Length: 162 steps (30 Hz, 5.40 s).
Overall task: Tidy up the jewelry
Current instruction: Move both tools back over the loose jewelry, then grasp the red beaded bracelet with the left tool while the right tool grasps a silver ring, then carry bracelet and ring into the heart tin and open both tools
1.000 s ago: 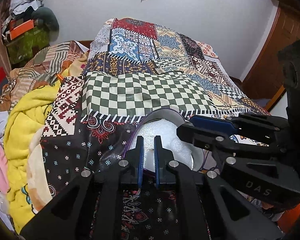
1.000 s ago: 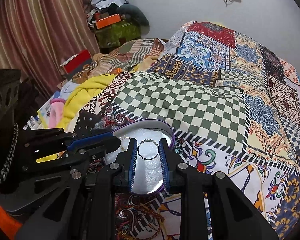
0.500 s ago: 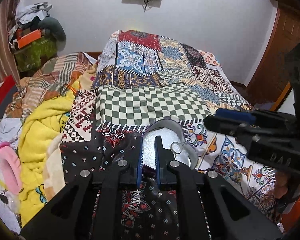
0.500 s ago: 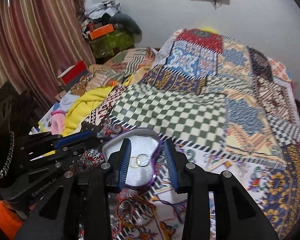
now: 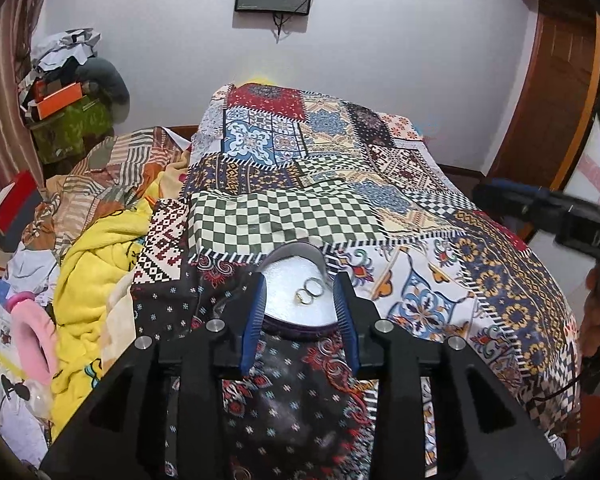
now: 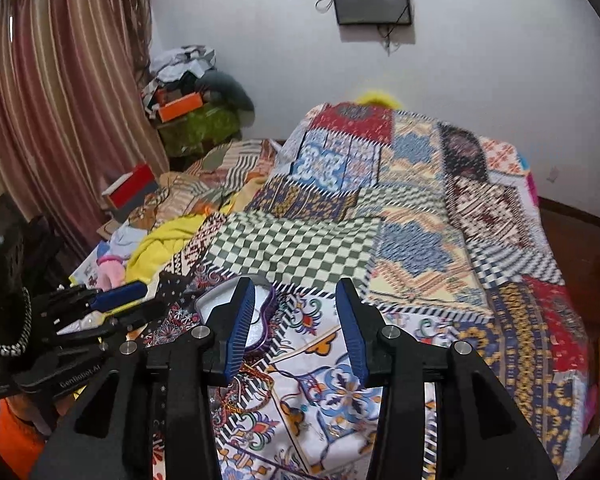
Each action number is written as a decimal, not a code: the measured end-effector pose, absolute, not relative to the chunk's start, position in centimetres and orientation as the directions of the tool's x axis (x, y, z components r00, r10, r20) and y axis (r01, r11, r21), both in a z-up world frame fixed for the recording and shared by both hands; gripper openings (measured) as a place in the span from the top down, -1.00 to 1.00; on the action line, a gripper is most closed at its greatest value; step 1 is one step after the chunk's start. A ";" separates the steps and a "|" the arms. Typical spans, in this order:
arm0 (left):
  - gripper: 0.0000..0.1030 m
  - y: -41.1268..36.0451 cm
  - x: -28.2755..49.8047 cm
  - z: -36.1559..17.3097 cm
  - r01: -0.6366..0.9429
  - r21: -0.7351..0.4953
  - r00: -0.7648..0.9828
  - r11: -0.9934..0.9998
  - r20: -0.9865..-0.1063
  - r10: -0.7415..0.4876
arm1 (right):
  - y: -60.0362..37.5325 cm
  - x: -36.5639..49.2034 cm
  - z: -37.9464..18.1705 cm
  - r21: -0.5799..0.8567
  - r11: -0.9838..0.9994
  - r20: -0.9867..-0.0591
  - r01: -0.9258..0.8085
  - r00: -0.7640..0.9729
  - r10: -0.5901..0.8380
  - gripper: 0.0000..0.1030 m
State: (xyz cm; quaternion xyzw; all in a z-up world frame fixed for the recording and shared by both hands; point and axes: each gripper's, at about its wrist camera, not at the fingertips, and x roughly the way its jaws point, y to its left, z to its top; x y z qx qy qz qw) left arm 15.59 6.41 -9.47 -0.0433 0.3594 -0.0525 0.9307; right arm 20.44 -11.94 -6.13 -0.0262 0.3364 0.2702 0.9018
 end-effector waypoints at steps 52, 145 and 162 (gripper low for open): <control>-0.53 -0.4 17.1 -21.2 0.101 -0.125 0.539 0.987 -0.827 -0.160 | -16.5 19.8 -20.1 0.017 0.905 -0.872 -0.425 0.436 0.221 0.00; 0.97 8.3 21.7 -14.5 0.048 -0.190 0.691 0.981 -0.703 -0.169 | -2.6 22.5 -16.3 0.058 0.742 -0.771 -0.667 0.442 0.458 0.65; 0.46 8.6 21.0 -12.9 0.033 -0.168 0.713 0.985 -0.687 -0.141 | -1.9 22.1 -16.4 0.022 0.734 -0.776 -0.679 0.452 0.441 0.62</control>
